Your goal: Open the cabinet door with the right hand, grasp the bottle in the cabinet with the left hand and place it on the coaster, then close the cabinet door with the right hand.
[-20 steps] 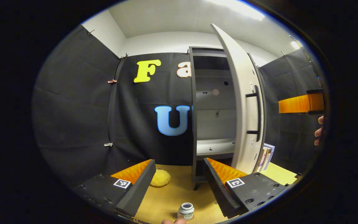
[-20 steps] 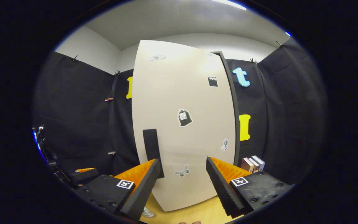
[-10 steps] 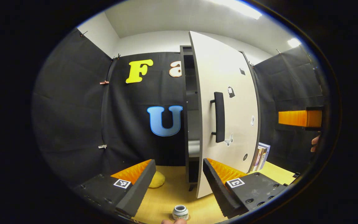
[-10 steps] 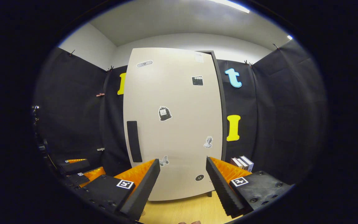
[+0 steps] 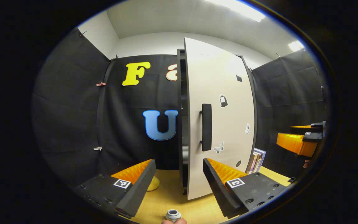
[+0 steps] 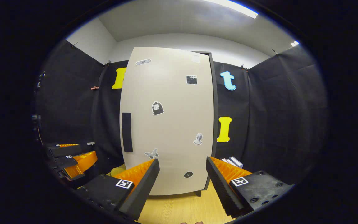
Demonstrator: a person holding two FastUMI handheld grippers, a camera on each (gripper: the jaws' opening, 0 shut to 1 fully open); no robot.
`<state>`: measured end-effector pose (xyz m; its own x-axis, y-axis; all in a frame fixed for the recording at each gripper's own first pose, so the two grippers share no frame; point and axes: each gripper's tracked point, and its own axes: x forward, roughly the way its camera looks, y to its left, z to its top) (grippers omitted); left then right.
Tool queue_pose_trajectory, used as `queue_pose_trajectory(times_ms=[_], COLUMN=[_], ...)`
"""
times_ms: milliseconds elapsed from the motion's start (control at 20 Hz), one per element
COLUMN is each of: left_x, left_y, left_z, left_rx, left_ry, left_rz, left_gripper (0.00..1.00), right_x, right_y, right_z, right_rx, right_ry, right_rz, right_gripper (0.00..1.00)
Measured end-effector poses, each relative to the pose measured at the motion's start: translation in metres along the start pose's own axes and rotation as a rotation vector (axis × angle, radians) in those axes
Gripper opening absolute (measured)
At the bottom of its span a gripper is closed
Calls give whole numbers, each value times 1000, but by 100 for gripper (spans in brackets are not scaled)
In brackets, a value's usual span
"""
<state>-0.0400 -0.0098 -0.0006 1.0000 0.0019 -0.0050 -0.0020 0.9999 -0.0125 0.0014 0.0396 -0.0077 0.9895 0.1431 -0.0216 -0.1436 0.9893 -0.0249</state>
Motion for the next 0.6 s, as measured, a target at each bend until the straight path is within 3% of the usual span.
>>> queue_pose_trajectory(times_ms=[600], left_x=[3], left_y=[-12], left_z=[-2], left_rx=[-17], left_ry=[7], left_rz=[-13], left_gripper=[96], right_x=[1], right_y=[-8], right_z=[-8], right_rx=[16], right_ry=[12], right_rz=[-35], right_gripper=[96])
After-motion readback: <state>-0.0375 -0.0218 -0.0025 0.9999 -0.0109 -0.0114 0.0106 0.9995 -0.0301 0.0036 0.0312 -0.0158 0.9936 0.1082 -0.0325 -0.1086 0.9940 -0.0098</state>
